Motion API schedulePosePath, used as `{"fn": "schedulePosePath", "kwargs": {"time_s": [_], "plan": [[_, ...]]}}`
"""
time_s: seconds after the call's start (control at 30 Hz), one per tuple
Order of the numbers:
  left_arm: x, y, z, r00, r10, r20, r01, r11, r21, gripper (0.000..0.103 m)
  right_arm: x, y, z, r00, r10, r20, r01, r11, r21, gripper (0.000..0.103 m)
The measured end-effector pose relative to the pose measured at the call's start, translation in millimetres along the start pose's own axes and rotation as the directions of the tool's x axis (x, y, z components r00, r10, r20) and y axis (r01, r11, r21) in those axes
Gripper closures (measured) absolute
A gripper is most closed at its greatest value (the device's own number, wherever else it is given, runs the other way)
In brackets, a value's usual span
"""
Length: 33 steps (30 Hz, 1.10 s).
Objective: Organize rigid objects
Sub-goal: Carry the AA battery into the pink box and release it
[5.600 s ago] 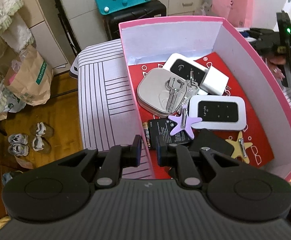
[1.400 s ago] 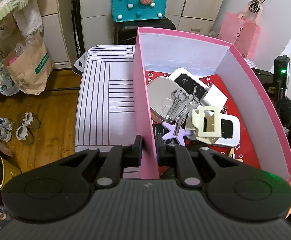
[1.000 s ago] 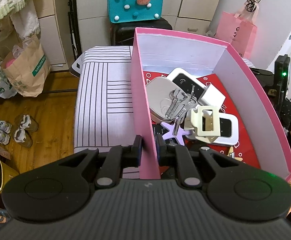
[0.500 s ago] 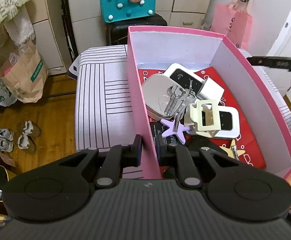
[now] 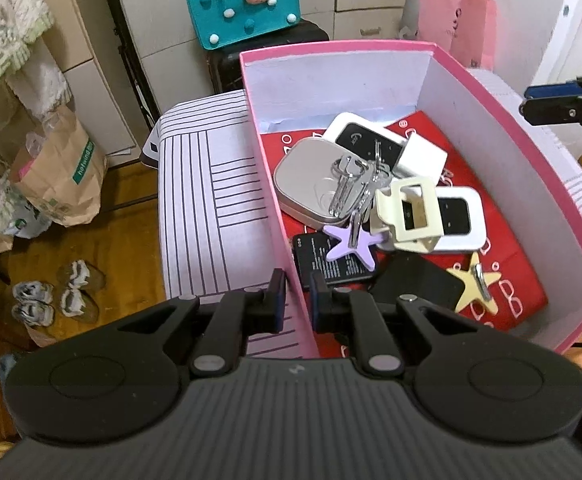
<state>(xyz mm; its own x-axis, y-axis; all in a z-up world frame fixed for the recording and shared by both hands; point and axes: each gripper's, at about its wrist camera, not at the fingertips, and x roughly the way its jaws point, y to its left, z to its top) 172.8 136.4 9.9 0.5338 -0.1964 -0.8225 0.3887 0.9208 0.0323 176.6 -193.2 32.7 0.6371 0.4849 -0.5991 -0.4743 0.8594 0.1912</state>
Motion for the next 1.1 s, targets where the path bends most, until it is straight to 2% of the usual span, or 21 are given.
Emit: {"fn": "schedulePosePath", "kwargs": {"time_s": [0.27,0.5,0.63,0.8,1.1], "plan": [[3,-13,7,0.997,0.048,-0.067,-0.042,0.995,0.087,0.092,22,32,15,0.984,0.158,-0.079,-0.161,0.987,-0.029,0.055],[4,-15,8,0.994,0.054,-0.090,-0.046,0.995,0.090,0.092,64,47,27,0.956,0.229,-0.184,-0.235,0.972,-0.011,0.055],[-1,-15,6,0.993,0.044,-0.110,-0.035,0.996,0.086,0.092,80,51,25,0.953,0.199,-0.227,-0.207,0.978,-0.009,0.055],[-9,-17,1,0.992,0.040,-0.117,-0.030,0.996,0.088,0.092,78,50,19,0.955,0.186,-0.231,-0.198,0.980,-0.030,0.055],[-12,-19,-7,0.986,0.029,-0.162,-0.019,0.998,0.065,0.091,52,55,5,0.967,0.088,-0.238,-0.131,0.977,-0.171,0.055]]}}
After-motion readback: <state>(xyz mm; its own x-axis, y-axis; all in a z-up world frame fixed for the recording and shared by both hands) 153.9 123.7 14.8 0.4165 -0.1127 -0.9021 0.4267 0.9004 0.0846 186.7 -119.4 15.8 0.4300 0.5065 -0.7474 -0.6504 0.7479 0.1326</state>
